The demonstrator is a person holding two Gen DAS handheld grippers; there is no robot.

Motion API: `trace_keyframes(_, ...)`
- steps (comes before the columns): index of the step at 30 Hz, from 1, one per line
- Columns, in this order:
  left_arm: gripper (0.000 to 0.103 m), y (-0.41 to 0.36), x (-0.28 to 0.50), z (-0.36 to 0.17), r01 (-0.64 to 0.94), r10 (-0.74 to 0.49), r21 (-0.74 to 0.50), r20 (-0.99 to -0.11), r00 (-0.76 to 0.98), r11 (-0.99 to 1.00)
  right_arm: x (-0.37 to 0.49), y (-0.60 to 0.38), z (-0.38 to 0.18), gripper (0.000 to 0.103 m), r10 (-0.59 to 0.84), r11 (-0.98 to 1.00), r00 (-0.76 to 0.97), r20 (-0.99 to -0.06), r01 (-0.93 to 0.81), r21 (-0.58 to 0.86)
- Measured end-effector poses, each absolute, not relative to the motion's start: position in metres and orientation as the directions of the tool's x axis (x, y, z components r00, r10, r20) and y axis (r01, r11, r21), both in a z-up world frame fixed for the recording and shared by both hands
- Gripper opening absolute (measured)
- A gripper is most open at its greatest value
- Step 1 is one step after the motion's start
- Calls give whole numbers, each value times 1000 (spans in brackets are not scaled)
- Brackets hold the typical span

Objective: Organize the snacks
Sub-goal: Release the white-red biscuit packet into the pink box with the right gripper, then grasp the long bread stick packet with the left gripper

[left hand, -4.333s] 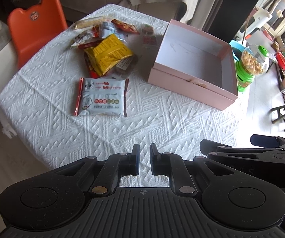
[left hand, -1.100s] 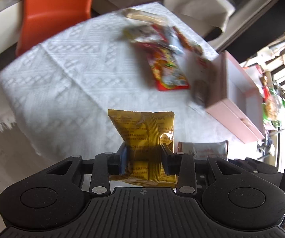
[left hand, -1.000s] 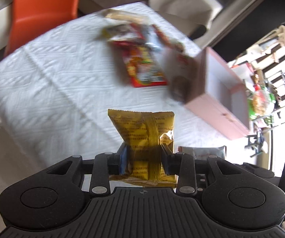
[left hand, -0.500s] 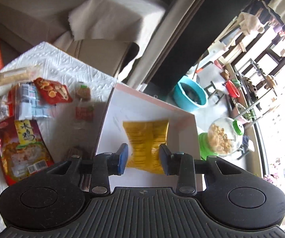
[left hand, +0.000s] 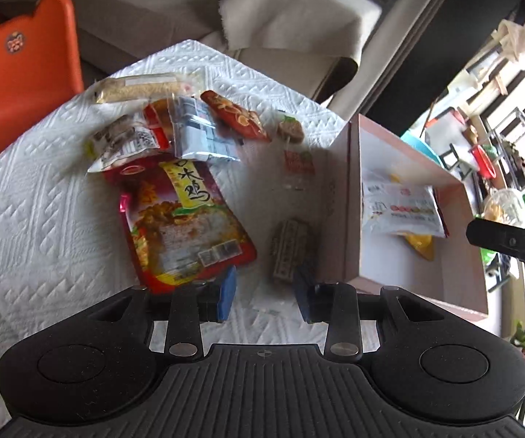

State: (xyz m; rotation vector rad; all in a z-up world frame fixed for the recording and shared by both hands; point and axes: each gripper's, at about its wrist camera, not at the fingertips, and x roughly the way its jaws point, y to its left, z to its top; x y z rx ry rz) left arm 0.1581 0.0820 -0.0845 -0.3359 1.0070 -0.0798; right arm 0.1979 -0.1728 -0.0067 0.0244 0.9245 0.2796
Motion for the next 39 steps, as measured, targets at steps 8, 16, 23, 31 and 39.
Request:
trace_keyframes(8, 39, 120, 172, -91, 20, -249, -276, -828, 502, 961, 142, -129, -43, 57, 289, 950, 436, -852, -242, 198)
trace_keyframes(16, 39, 166, 179, -86, 55, -309, -323, -824, 474, 945, 181, -76, -68, 47, 205, 974, 389, -898, -173, 147)
trace_keyframes(23, 39, 173, 194, -83, 80, -353, -357, -819, 452, 931, 205, -44, -71, 49, 248, 965, 335, -909, -173, 200)
trace_keyframes(31, 39, 196, 205, -92, -186, -227, -333, -871, 435, 924, 227, -8, -110, 46, 187, 981, 315, -931, -109, 160)
trace_keyframes(39, 39, 187, 264, -43, -28, -167, -223, -800, 576, 974, 199, -9, -108, 39, 243, 952, 250, -937, -248, 181)
